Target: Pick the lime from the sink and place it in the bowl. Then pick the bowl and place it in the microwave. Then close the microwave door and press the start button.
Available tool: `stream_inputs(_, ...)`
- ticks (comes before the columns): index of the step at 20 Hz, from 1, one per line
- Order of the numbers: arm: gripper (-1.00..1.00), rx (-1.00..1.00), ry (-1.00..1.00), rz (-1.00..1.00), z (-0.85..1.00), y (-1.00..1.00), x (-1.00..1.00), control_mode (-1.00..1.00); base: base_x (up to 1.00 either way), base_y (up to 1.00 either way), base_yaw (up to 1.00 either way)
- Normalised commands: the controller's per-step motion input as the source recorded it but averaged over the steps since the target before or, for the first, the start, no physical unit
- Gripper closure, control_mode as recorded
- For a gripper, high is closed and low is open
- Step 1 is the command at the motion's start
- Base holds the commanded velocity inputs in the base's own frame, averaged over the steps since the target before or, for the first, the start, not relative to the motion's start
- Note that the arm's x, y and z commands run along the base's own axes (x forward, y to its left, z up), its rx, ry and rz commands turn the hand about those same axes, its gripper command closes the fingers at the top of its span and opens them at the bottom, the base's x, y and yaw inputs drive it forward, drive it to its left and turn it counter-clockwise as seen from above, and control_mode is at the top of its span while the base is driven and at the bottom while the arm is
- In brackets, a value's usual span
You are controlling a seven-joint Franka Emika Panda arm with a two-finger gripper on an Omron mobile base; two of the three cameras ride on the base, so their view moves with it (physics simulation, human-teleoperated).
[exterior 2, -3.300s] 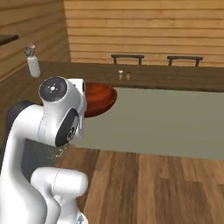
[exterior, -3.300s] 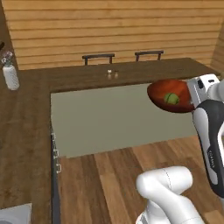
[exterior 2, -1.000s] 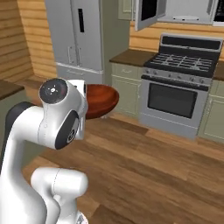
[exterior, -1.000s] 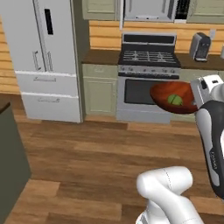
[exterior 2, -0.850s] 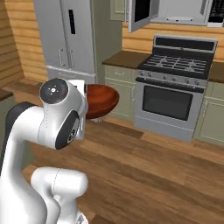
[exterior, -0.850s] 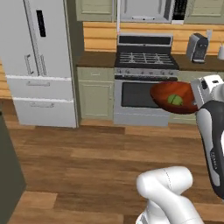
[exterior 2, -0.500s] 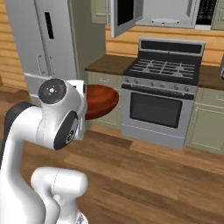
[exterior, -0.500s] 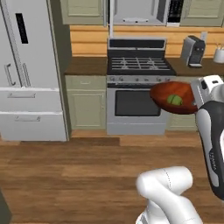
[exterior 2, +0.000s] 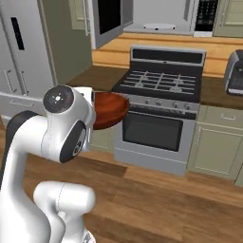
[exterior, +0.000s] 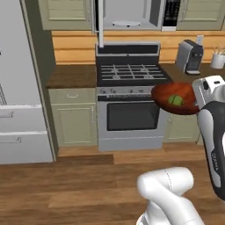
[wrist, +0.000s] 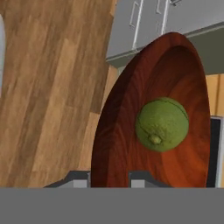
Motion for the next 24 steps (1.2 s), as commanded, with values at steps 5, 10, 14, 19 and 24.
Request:
stream_inputs(5,1.00,0.00,0.00,0.00,0.00,0.00,0.00,1.00,0.75,0.00,-0.11)
stream_inputs(10,1.00,0.00,0.00,0.00,0.00,0.00,0.00,1.00,0.73,0.00,-0.08)
stream_inputs(14,1.00,0.00,0.00,0.00,0.00,0.00,0.00,1.00,0.86,-0.05,-0.04)
stream_inputs(19,1.00,0.00,0.00,0.00,0.00,0.00,0.00,1.00,0.72,-0.45,0.10)
stream_inputs(24,1.00,0.00,0.00,0.00,0.00,0.00,0.00,1.00,0.37,-0.69,0.17)
